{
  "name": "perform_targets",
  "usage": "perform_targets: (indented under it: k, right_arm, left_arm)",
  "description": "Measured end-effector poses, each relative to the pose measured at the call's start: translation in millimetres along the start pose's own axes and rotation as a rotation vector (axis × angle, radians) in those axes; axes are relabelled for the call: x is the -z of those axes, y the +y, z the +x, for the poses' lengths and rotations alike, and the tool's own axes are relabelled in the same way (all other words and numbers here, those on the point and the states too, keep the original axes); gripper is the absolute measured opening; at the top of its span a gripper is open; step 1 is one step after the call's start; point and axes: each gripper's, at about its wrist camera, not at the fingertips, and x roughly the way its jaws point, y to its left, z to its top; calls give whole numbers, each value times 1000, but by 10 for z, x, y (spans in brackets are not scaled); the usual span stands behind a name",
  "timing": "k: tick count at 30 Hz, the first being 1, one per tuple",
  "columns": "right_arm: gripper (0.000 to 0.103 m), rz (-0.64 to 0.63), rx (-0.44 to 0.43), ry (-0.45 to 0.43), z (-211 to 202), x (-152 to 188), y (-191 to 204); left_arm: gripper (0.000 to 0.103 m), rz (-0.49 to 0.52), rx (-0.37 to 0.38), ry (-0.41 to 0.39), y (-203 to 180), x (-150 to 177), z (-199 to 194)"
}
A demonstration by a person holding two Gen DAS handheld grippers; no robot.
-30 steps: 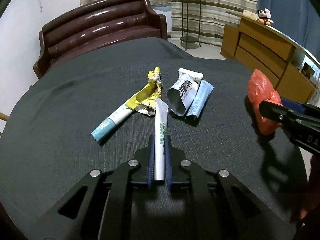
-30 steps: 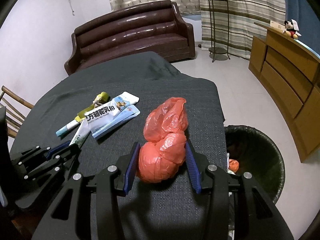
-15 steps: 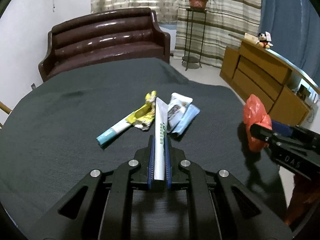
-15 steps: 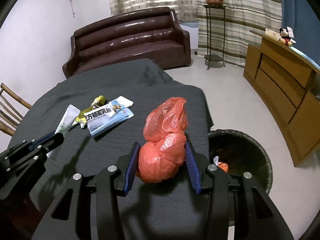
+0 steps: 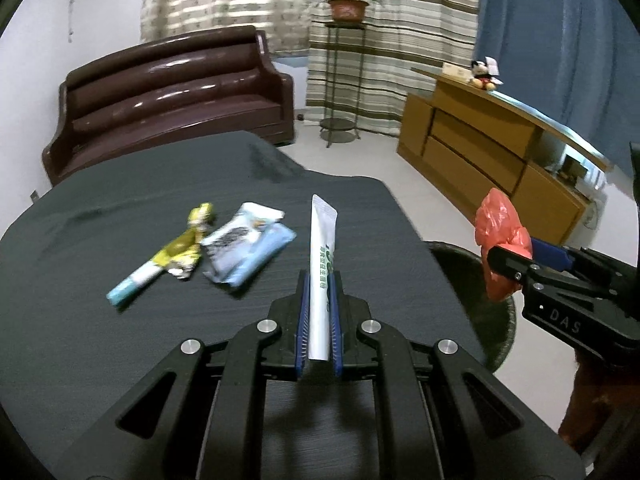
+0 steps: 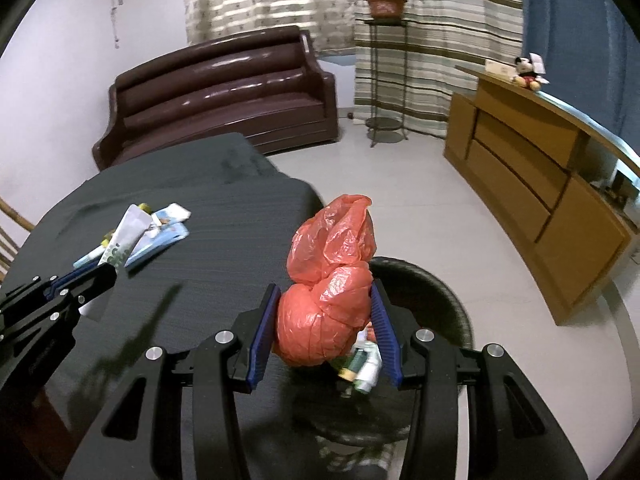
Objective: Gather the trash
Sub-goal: 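Carry the red bag and white tube over the bin and open both tools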
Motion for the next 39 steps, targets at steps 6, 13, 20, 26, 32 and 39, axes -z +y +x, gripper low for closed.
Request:
perform_targets:
  k: [6, 13, 20, 26, 32, 39]
  right_arm:
    - [45, 14, 25, -6, -20, 9, -212]
    - [45, 28, 27, -14, -42, 30, -338]
    - [45, 43, 25, -12, -11, 70, -454]
    - [45, 55, 24, -12, 1, 72, -520]
    - [45, 67, 26, -13, 23, 62, -582]
    - [45, 77, 31, -11, 55, 59, -620]
  left_arm:
    - [10, 43, 33, -1, -318, -21, 70]
    - [10, 77, 51, 1, -605, -57, 196]
    - [10, 99, 55, 16, -790, -39, 320]
    - [10, 114, 55, 28, -861, -57, 414]
    - [10, 124, 56, 32, -935, -56, 480]
    - [10, 134, 59, 42, -993, -80, 561]
